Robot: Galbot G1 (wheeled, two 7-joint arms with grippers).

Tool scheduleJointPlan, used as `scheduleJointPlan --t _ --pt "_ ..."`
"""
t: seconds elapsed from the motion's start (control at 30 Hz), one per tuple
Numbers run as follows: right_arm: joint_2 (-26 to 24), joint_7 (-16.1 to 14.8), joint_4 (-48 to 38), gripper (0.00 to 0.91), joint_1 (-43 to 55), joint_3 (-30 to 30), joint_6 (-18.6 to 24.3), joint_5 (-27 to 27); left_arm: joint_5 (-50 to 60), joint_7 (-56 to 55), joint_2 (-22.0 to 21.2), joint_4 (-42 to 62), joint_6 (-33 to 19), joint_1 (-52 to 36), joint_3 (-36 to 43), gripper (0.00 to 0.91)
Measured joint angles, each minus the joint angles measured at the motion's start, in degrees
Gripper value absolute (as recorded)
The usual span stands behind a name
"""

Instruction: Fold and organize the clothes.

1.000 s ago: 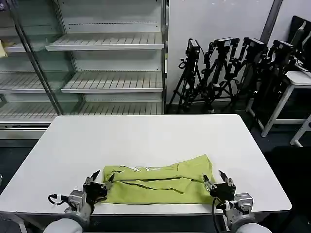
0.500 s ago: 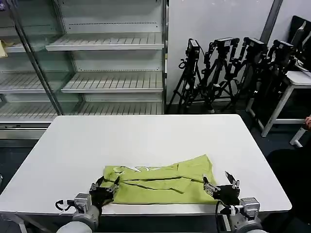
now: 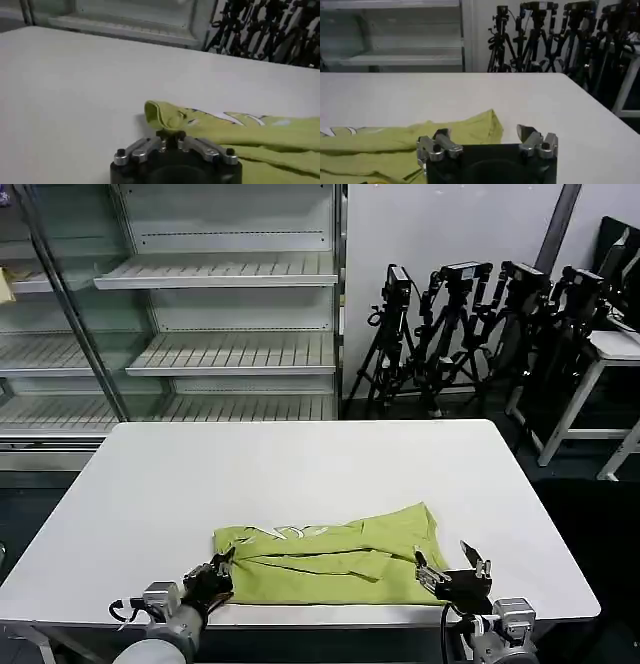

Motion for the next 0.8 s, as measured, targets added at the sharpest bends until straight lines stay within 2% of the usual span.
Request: scheduleJointPlan --t 0.27,0.63,0.8 --pt "-0.12 0.16 0.60 0.907 -0.05 0.07 -0.02 0.16 -8.41 -0.46 1.89 -0.12 0.95 0.76 -5.29 0.030" --pt "-0.10 0.44 0.89 0.907 -0.61 0.12 -0.11 0.45 -20.31 -1.27 7.55 0.51 1.33 1.00 -16.53 0.030" --pt "-0.01 0.46 1.06 0.907 -1.13 0.19 0.02 0.34 -28.13 -2.23 8.78 -1.00 1.33 0.88 -20.30 0.030"
